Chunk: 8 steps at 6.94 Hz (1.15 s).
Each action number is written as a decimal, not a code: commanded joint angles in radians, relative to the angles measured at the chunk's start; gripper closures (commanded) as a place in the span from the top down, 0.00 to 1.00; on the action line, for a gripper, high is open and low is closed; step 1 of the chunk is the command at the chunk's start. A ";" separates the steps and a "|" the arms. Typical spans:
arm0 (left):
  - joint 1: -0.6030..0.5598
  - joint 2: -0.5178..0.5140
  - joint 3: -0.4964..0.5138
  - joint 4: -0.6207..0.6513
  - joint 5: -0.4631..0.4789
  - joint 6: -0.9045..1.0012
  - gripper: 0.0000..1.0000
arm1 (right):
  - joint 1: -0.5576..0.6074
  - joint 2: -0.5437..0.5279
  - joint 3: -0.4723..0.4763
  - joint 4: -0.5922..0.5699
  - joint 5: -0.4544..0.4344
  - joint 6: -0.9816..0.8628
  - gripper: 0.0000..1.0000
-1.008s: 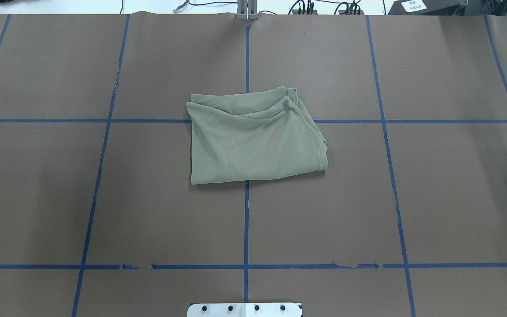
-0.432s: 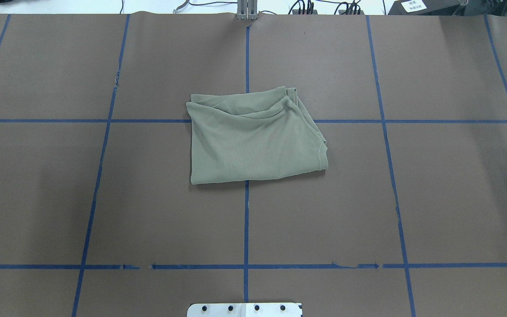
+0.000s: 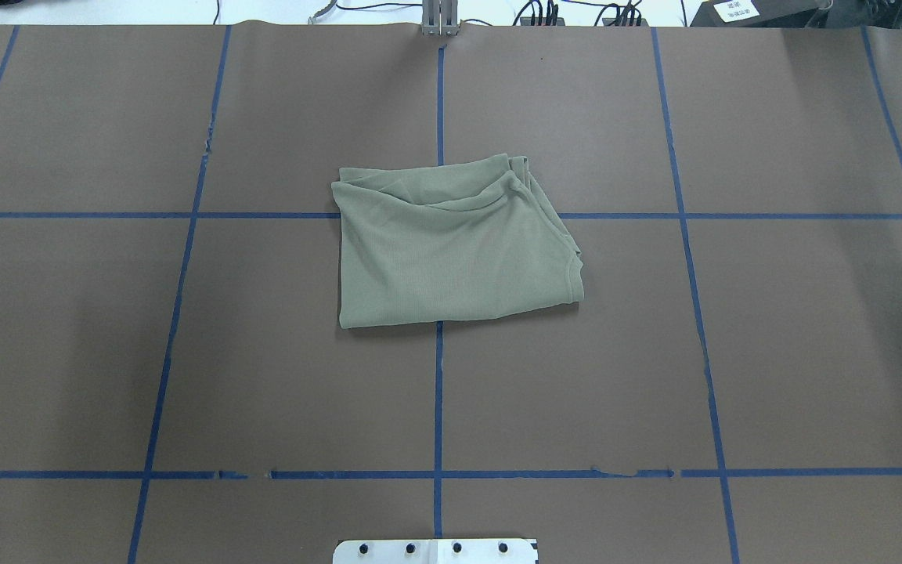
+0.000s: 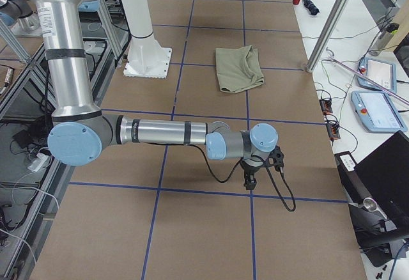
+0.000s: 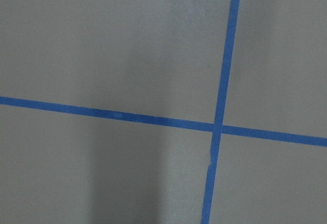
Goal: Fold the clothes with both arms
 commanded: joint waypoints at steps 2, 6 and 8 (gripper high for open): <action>-0.027 0.010 0.041 -0.002 0.002 0.003 1.00 | 0.006 0.003 -0.001 -0.005 -0.001 0.000 1.00; -0.062 0.007 0.070 -0.004 -0.002 0.007 1.00 | 0.008 0.008 -0.013 -0.006 -0.008 0.000 1.00; -0.062 0.007 0.067 -0.002 -0.002 0.006 1.00 | 0.008 0.006 -0.015 -0.005 -0.008 0.001 1.00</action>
